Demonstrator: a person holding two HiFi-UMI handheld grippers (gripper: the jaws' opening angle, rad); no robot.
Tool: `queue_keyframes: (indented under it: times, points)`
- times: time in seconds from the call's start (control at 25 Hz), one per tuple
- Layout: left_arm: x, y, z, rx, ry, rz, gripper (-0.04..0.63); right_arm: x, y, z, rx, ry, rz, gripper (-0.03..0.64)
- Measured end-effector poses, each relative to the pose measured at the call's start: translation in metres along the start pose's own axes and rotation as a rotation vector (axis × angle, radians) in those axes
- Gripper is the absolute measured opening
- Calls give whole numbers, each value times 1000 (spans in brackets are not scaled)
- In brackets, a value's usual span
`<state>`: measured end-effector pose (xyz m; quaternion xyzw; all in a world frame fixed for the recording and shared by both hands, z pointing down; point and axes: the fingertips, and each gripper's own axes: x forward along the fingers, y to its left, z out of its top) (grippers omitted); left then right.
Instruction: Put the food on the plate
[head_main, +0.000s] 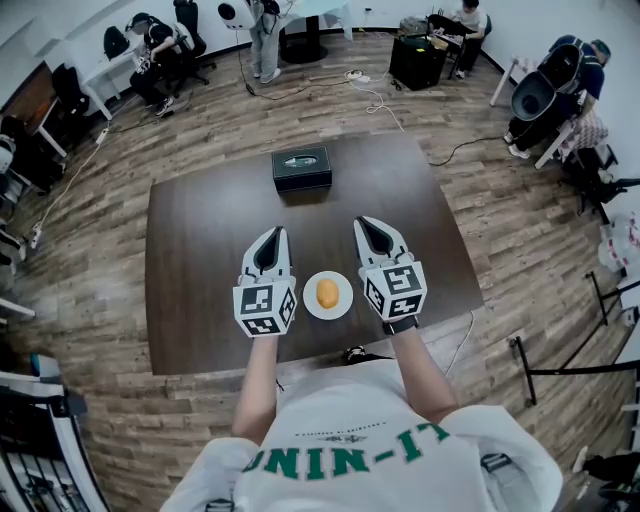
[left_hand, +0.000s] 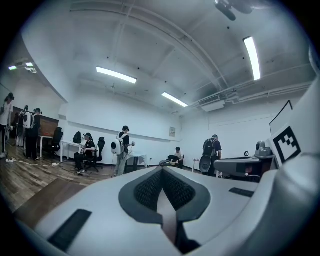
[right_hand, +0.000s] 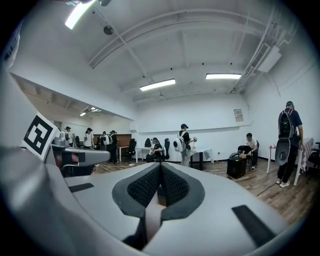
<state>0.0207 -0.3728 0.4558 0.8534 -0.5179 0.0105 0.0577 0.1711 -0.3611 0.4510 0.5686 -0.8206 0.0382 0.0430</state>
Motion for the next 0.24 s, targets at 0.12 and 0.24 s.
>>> queue_keyframes:
  times: [0.12,0.24]
  points:
    - [0,-2,2,2,-2,-3,11,-2,2,5,-16,-6,0,17]
    - [1,-5,3,3,-2,-6,12,-2,2,8,-24,-12,3,17]
